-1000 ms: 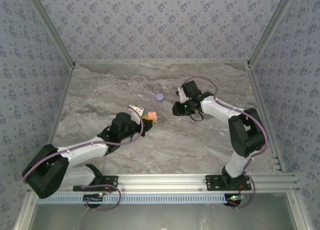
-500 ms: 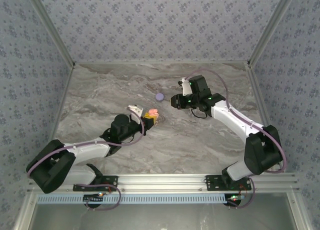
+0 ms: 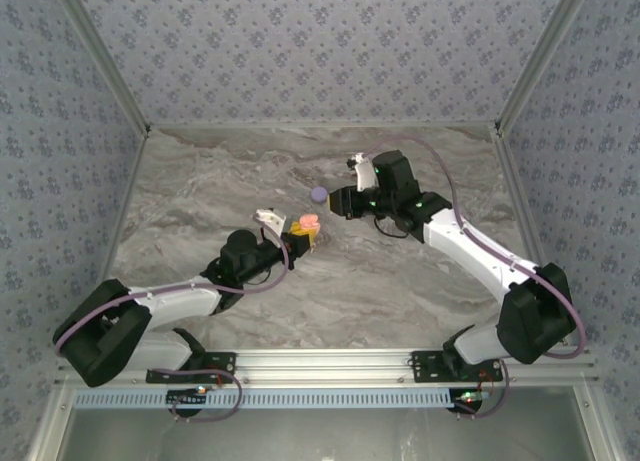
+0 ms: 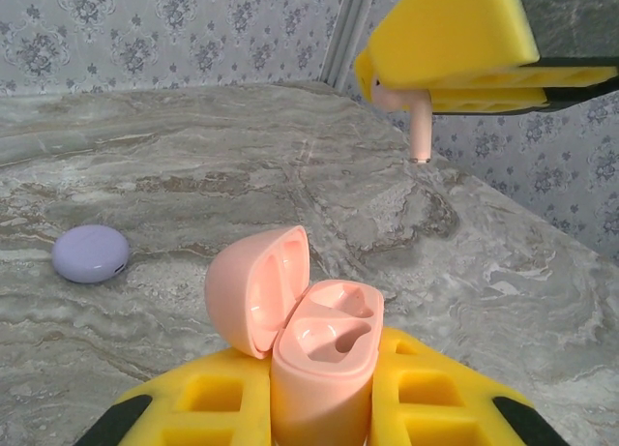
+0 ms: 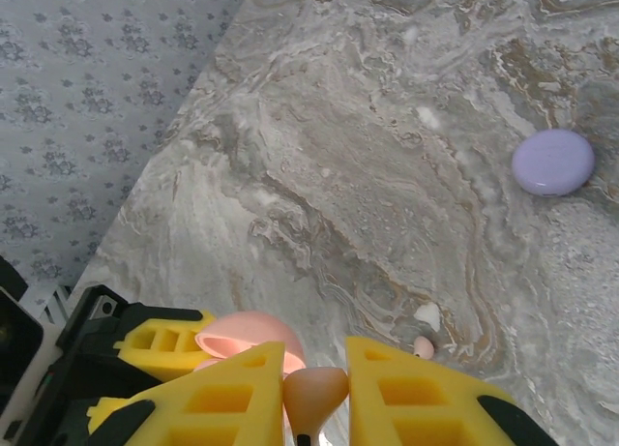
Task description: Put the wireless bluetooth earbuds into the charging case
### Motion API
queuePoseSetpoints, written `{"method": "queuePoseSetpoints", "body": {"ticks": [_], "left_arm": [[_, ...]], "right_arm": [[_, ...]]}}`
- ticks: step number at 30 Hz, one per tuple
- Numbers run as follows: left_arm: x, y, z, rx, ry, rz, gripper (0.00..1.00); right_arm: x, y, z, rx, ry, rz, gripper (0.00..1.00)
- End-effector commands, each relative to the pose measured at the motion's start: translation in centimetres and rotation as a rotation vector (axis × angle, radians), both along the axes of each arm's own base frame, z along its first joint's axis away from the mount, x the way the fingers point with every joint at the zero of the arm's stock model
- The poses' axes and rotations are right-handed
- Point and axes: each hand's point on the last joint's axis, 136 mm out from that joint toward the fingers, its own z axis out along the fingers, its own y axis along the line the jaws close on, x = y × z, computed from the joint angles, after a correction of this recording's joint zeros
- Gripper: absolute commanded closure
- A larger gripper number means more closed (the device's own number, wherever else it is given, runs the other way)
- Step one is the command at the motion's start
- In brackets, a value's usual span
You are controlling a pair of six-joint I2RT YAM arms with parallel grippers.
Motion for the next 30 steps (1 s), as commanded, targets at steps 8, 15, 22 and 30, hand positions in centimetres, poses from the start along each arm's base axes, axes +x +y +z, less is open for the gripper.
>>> {"method": "queuePoseSetpoints", "body": {"ticks": [8,15,22,30], "left_arm": [[0.8,-1.8,4.1,-0.080,-0.080,-0.016,0.82],[1.3,-2.1,4.9,-0.090,-0.078,-0.008,0.82],[1.4,-2.2,4.8,-0.092,-0.068,-0.006,0.82],[1.5,-2.4,4.8,-0.091,-0.063,-0.009,0.81]], "right_arm": [[-1.0,1.5,1.8,0.053,-0.036,0.030,0.78],[-1.2,1.9,2.0,0.053,-0.044,0.040,0.78],[-1.1,1.9,2.1,0.051,-0.051,0.037,0.78],[-1.0,1.9,2.1,0.045,-0.057,0.031,0.78]]}}
